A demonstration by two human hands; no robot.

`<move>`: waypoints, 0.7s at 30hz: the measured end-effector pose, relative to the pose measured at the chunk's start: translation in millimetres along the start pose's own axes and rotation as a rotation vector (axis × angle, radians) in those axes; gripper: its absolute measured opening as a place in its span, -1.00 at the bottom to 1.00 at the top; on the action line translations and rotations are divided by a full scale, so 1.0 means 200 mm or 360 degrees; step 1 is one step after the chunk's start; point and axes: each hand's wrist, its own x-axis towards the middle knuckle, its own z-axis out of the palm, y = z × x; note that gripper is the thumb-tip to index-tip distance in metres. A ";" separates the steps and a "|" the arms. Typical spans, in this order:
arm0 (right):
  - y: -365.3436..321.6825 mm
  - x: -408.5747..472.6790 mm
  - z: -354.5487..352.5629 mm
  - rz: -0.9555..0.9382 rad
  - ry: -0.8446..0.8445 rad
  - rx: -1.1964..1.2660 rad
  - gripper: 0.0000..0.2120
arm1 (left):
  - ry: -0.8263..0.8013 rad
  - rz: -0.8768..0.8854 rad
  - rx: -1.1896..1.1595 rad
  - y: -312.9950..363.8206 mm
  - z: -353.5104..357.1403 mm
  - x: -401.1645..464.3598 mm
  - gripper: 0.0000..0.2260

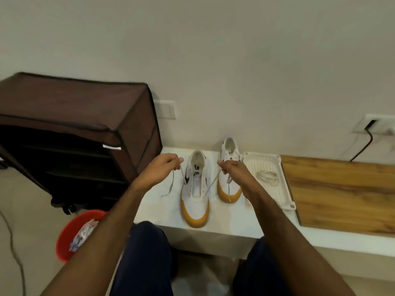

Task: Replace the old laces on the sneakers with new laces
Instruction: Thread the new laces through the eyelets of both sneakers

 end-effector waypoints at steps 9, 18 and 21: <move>-0.68 -0.16 -0.14 -0.0257 0.0005 -0.0296 -0.59 | 0.0192 0.0457 -0.0144 0.63 -0.38 -0.07 -0.63; -1.20 -0.44 -0.25 -0.0564 -0.0078 -0.0158 -0.66 | 0.0327 0.0525 -0.0400 1.03 -0.49 -0.21 -0.68; -1.30 -0.51 -0.26 -0.0614 -0.0173 0.0024 -0.68 | 0.0349 0.0564 -0.0503 1.10 -0.51 -0.25 -0.70</move>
